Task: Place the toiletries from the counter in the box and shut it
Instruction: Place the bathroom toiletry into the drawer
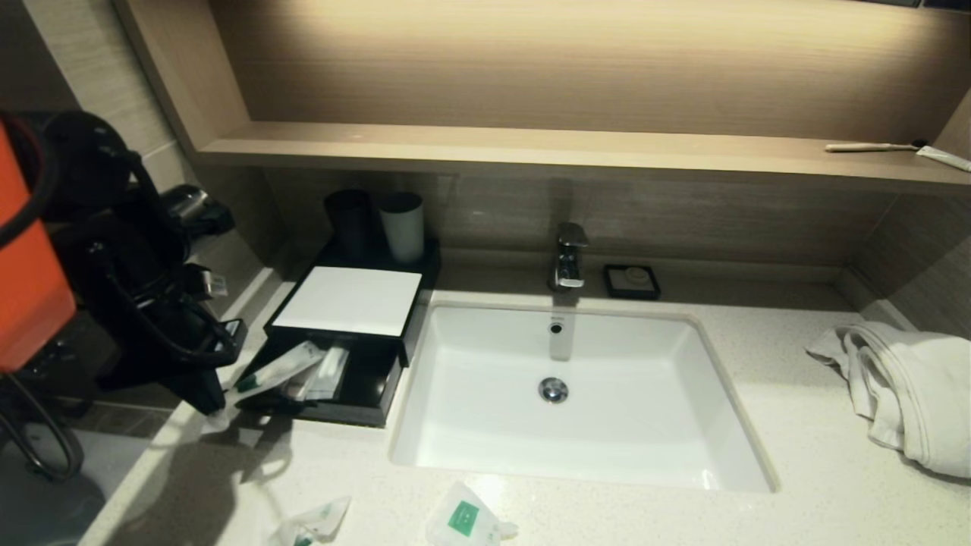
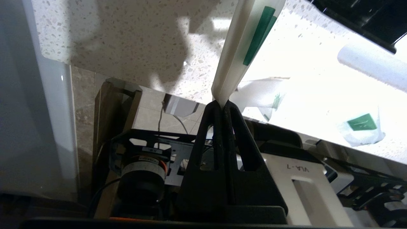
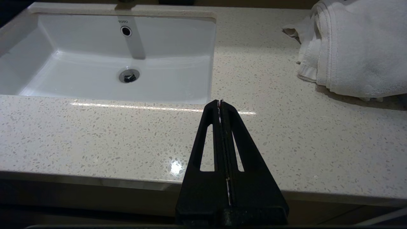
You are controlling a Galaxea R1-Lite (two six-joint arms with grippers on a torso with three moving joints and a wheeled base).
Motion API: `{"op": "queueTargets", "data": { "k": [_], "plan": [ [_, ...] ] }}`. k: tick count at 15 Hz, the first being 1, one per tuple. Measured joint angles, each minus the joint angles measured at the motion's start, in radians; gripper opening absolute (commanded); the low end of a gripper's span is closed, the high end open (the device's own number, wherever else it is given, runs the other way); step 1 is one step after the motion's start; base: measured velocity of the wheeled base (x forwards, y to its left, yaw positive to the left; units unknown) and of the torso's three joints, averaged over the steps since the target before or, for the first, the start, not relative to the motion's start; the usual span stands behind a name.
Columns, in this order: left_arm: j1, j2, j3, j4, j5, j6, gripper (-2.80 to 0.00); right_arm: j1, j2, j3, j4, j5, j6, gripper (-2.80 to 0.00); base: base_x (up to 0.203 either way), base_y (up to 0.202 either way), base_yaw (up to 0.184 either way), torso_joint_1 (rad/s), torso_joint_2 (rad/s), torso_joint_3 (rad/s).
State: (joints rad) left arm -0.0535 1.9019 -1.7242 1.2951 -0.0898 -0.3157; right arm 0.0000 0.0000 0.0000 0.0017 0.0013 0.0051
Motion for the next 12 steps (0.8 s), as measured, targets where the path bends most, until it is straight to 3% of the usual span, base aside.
{"op": "queueTargets", "data": {
  "k": [12],
  "plan": [
    [-0.031, 0.174, -0.191, 0.009, 0.001, -0.02, -2.8, 0.0, 0.0, 0.0, 0.0, 0.0, 0.0, -2.8, 0.0, 0.0, 0.0, 0.0, 0.0, 0.0]
  ]
}}
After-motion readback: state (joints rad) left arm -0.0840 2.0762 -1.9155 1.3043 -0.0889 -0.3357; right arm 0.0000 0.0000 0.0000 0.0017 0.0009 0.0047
